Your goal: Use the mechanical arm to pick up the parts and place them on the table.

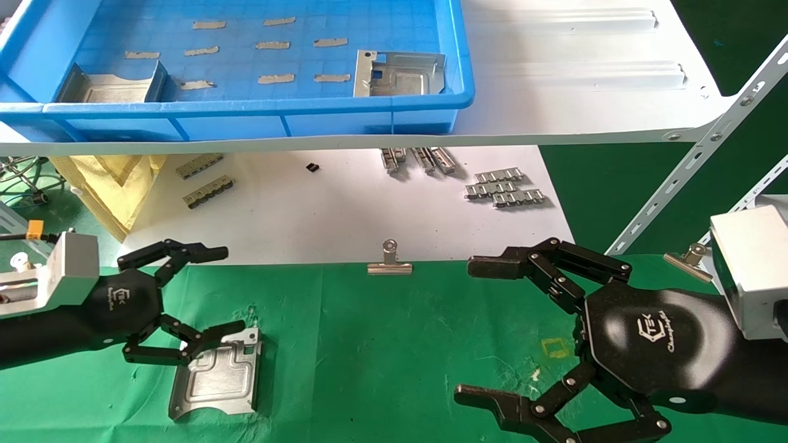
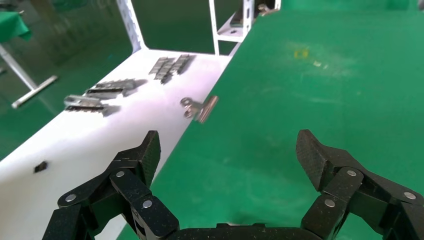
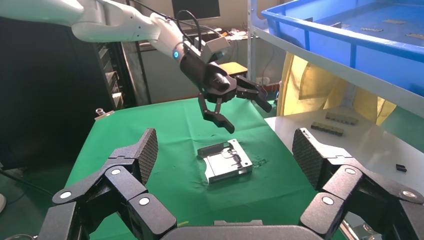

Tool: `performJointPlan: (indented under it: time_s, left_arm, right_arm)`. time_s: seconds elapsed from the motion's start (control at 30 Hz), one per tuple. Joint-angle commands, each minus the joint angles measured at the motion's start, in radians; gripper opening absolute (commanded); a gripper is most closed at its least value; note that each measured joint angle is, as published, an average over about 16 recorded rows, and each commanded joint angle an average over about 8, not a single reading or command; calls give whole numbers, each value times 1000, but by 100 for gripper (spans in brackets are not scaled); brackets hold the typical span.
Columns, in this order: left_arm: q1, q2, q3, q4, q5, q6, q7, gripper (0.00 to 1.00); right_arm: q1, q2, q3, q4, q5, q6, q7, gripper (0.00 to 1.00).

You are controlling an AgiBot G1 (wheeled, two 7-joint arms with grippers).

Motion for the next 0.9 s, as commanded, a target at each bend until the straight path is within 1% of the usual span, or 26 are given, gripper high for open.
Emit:
performJointPlan:
  time_s: [0.03, 0.9]
  left_arm:
    - [14, -4, -20, -35, -1, -4, -26, 100]
    - [196, -56, -275, -488, -18, -50, -368, 100]
  right_arm:
    - [0, 0, 0, 0, 0, 0, 0, 100]
    - [0, 0, 0, 0, 0, 0, 0, 100]
